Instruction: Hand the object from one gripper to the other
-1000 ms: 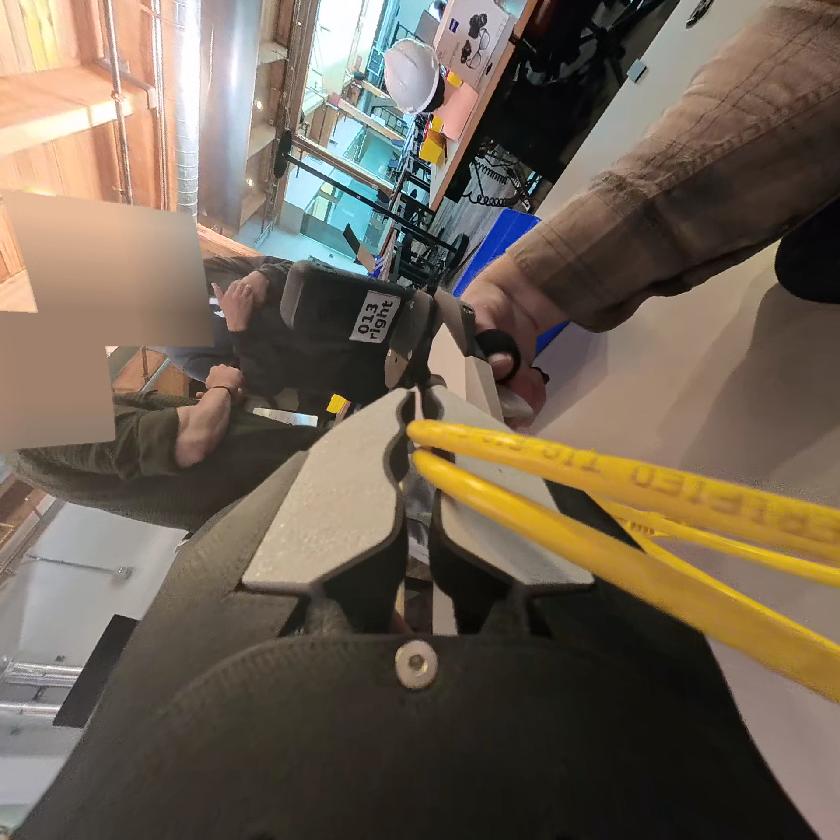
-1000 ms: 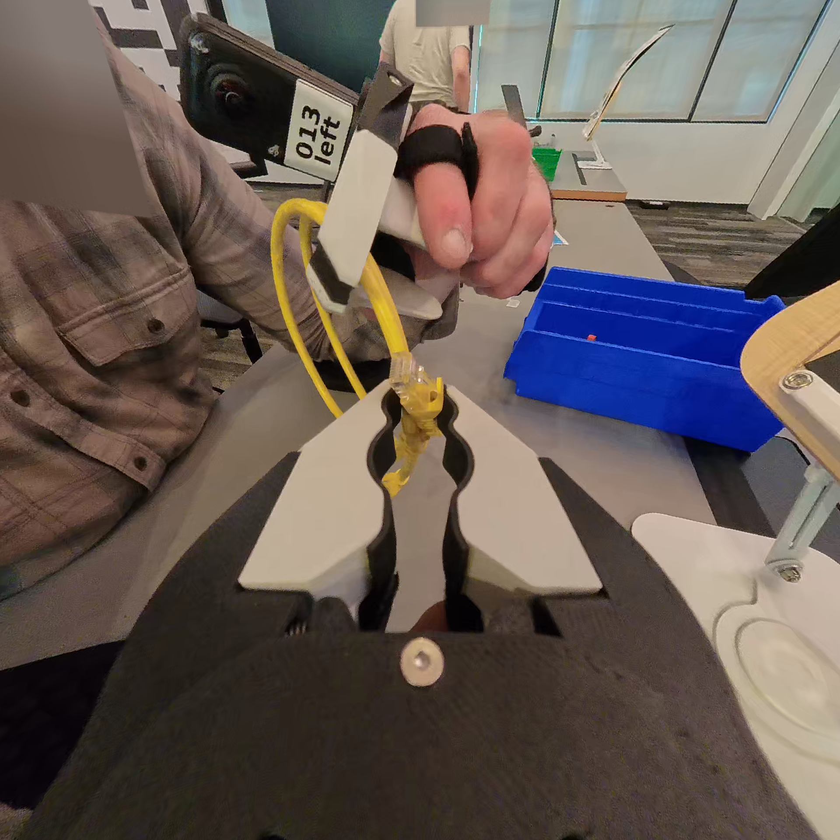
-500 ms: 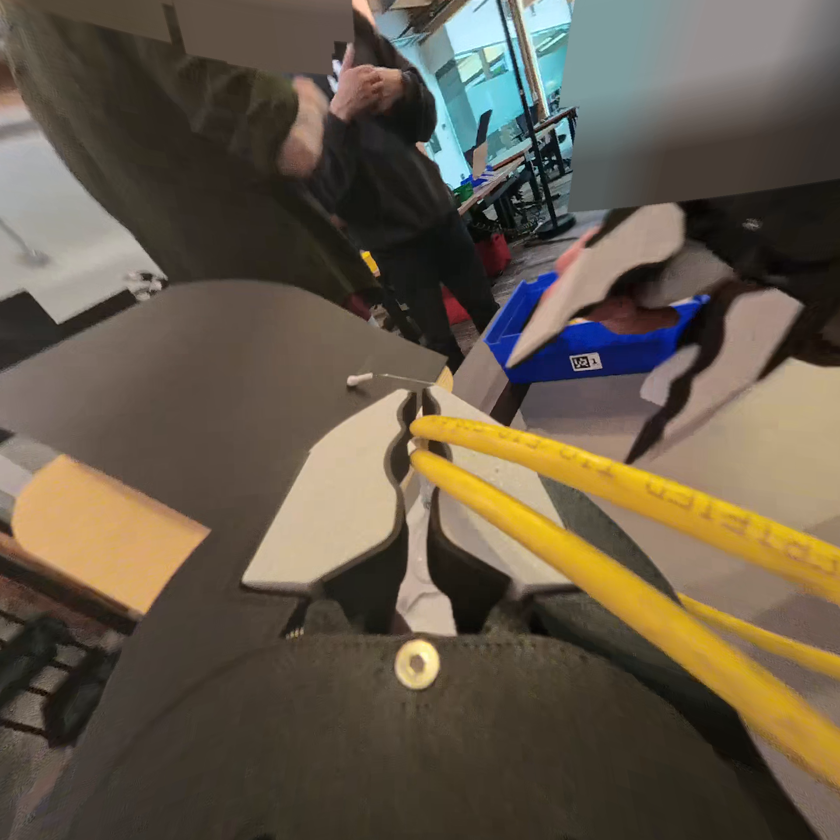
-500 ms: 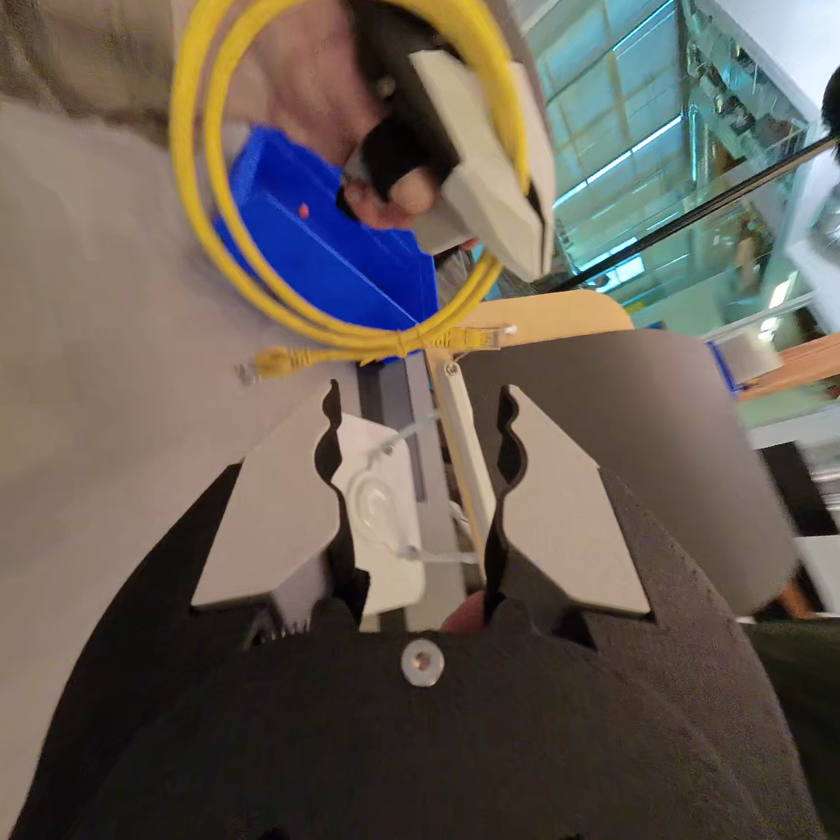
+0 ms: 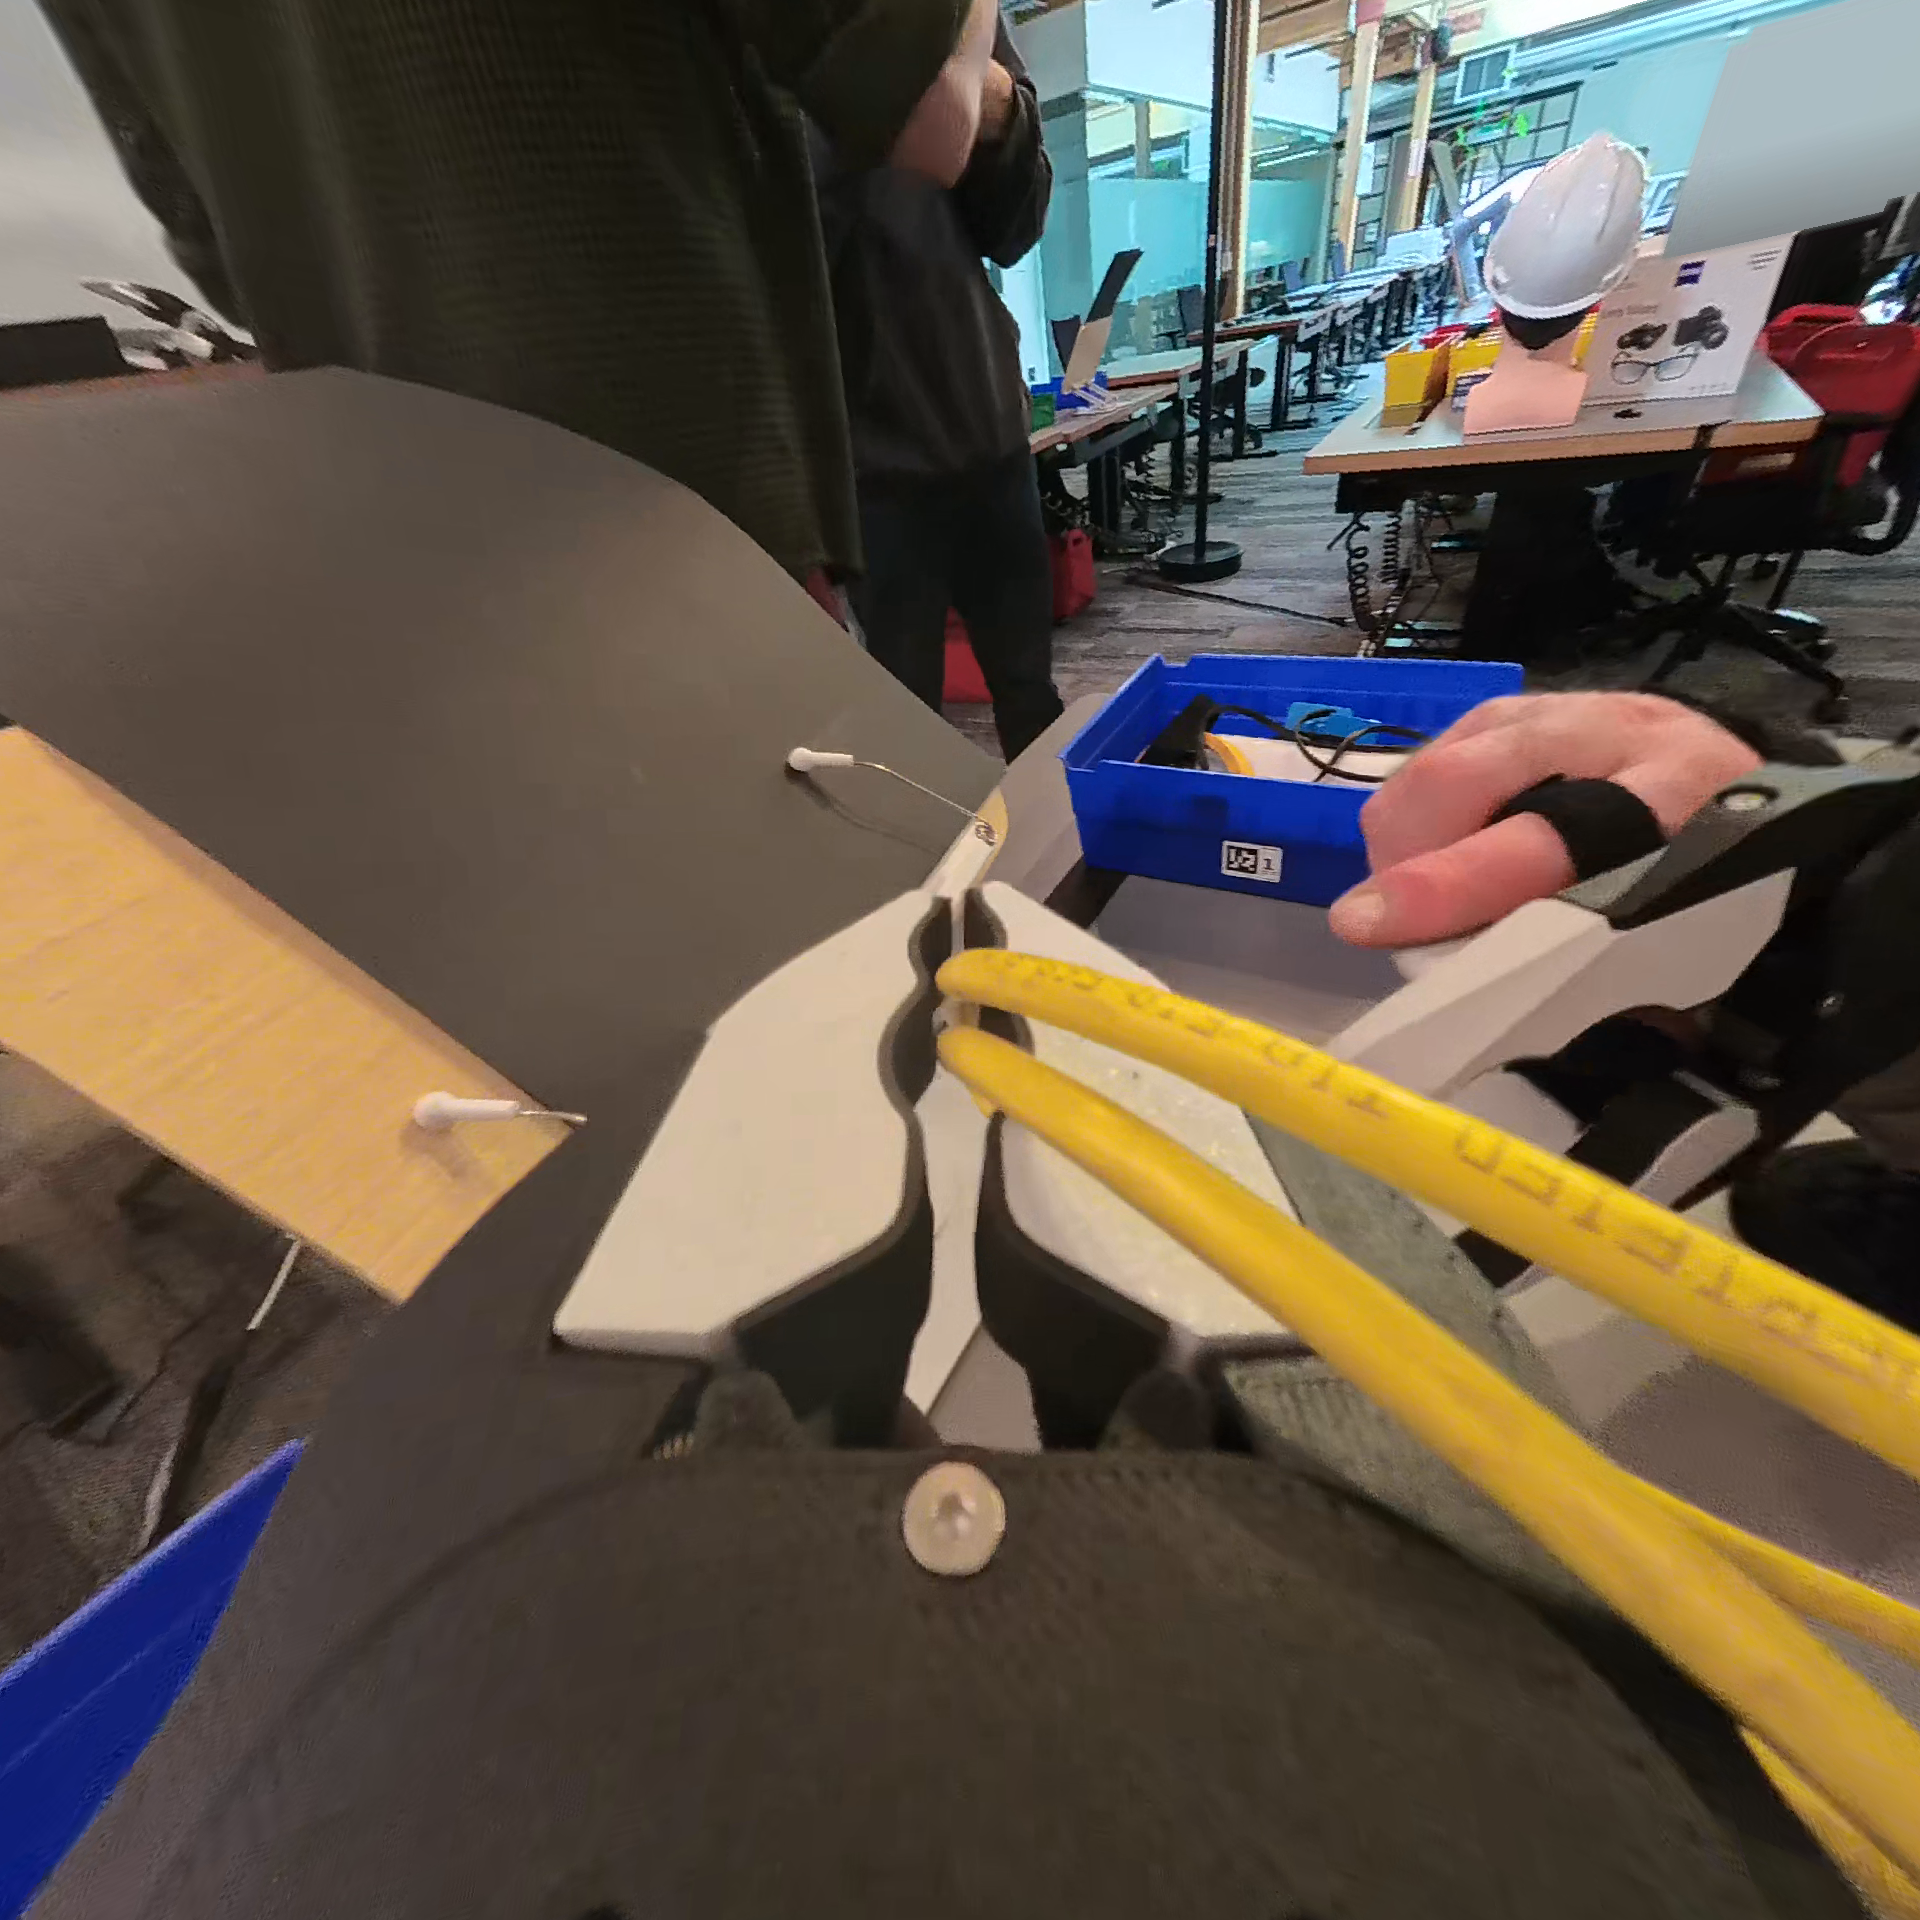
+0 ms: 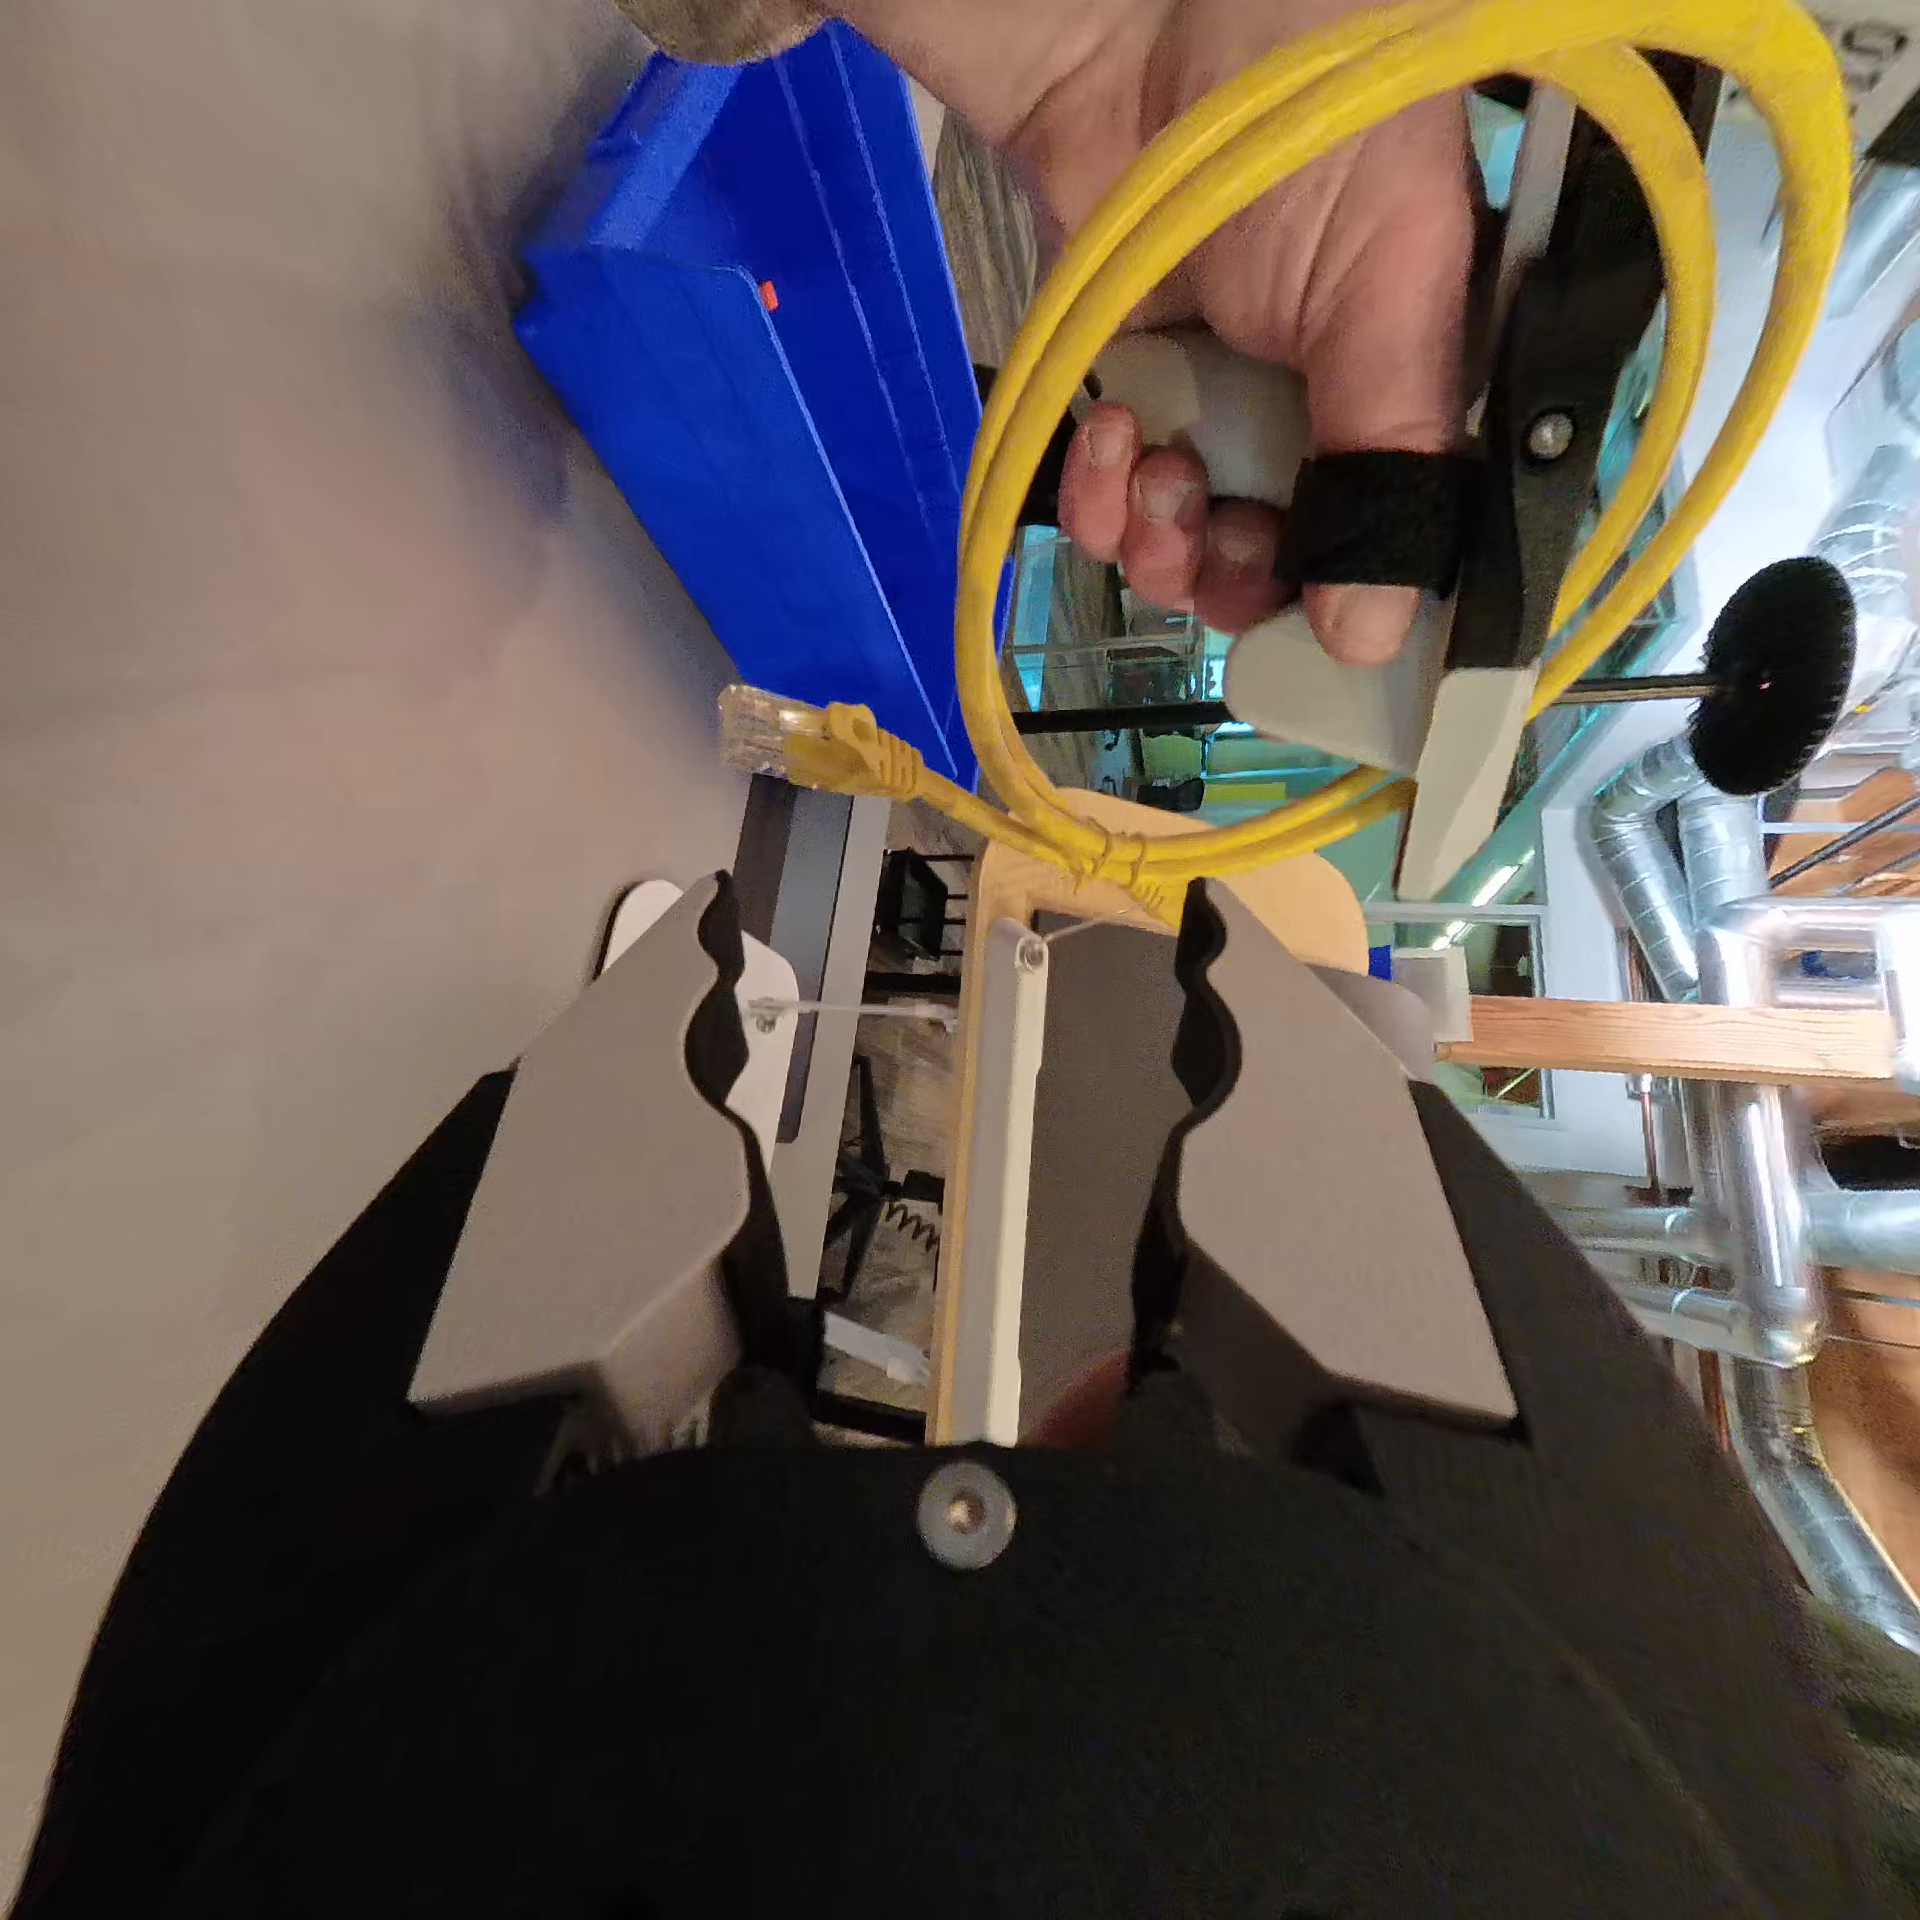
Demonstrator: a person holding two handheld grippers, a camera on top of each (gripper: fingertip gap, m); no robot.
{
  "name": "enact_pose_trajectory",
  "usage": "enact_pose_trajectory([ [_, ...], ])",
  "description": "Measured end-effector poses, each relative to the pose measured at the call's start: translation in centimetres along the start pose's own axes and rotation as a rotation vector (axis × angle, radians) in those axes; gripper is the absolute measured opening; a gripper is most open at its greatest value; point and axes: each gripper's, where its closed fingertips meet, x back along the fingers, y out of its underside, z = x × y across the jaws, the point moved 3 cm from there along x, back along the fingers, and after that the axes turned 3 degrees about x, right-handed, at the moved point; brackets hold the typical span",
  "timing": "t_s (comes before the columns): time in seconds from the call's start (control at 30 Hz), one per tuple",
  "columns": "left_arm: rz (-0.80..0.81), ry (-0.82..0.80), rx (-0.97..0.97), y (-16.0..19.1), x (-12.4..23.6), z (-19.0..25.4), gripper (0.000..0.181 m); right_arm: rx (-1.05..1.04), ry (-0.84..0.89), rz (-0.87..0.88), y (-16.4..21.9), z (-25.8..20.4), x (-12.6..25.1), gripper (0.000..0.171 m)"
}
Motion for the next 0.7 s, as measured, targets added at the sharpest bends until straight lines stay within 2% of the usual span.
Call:
enact_pose_trajectory([
  [0.1,-0.013,0.053,0.035,0.4,-0.5,0.7,0.002,0.034,0.006,0.028,-1.1,-0.6,-0.8,0.079],
  [0.23,-0.032,0.104,0.069,1.0,-1.4,1.5,0.002,0.065,0.039,0.063,-2.5,-0.8,-1.6,0.063],
  [0.37,-0.031,0.117,0.092,1.1,-1.6,1.6,0.002,0.057,0.058,0.077,-2.8,-0.9,-2.0,0.018],
  [0.6,-0.032,0.090,0.076,1.4,-2.0,1.5,0.003,-0.103,0.029,0.141,-3.1,-0.3,-1.5,0.013],
  [0.63,-0.018,0.086,0.077,1.2,-1.9,1.3,0.011,-0.160,0.026,0.167,-3.1,0.1,-1.3,0.012],
  [0.7,0.010,0.076,0.087,0.7,-1.6,0.9,0.038,-0.277,0.026,0.217,-2.7,1.0,-0.7,0.011],
])
